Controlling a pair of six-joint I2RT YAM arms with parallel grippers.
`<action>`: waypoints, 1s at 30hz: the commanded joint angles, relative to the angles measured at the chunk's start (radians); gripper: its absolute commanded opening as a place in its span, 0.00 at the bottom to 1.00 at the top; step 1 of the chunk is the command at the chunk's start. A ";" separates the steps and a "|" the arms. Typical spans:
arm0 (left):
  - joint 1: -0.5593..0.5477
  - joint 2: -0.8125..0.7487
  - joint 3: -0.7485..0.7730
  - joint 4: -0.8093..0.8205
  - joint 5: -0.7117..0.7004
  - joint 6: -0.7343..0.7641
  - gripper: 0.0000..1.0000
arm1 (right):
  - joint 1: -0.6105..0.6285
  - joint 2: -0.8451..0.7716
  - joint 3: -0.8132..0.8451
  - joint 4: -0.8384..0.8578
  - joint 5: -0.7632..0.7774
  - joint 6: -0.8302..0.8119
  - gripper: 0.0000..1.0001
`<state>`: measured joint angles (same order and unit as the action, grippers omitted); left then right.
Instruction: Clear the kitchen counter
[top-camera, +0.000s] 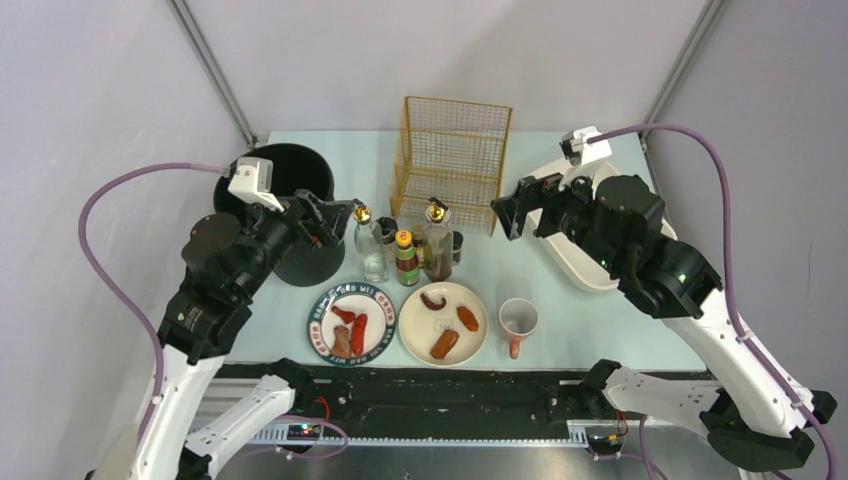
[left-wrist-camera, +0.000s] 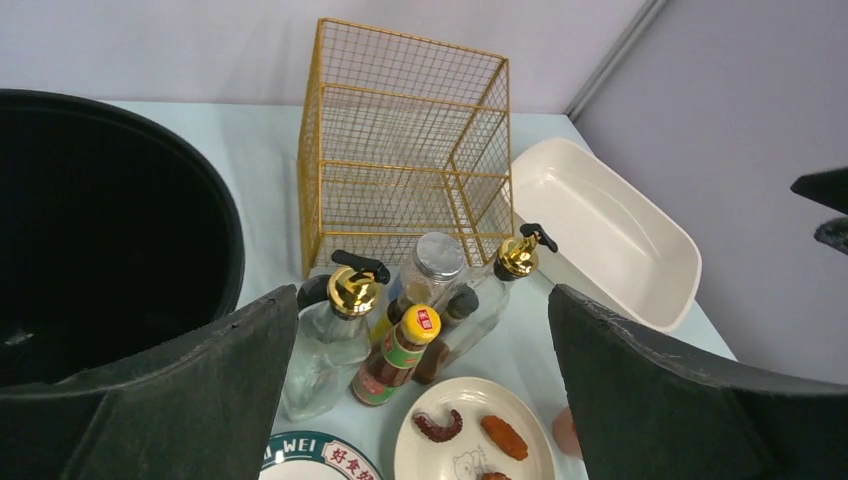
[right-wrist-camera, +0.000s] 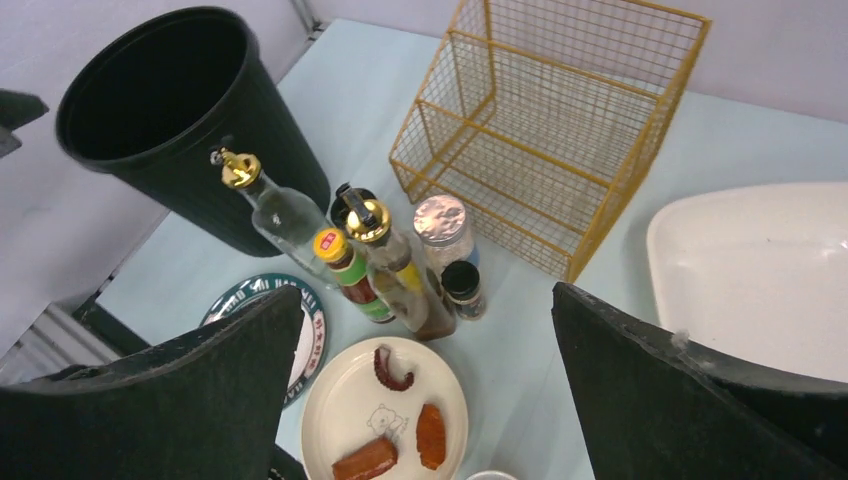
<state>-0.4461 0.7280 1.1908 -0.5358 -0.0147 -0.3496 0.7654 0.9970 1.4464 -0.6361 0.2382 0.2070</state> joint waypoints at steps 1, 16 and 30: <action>-0.003 -0.057 -0.014 0.013 -0.084 0.002 0.98 | 0.014 -0.021 -0.035 0.061 -0.070 -0.039 1.00; -0.004 -0.167 -0.093 0.001 -0.153 0.017 0.98 | 0.046 0.129 -0.138 0.233 -0.157 -0.215 0.95; -0.003 -0.231 -0.157 -0.010 -0.173 0.015 0.98 | 0.111 0.270 -0.284 0.516 -0.100 -0.259 0.92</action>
<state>-0.4469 0.5064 1.0424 -0.5503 -0.1623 -0.3401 0.8650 1.2415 1.1824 -0.2707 0.0841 -0.0544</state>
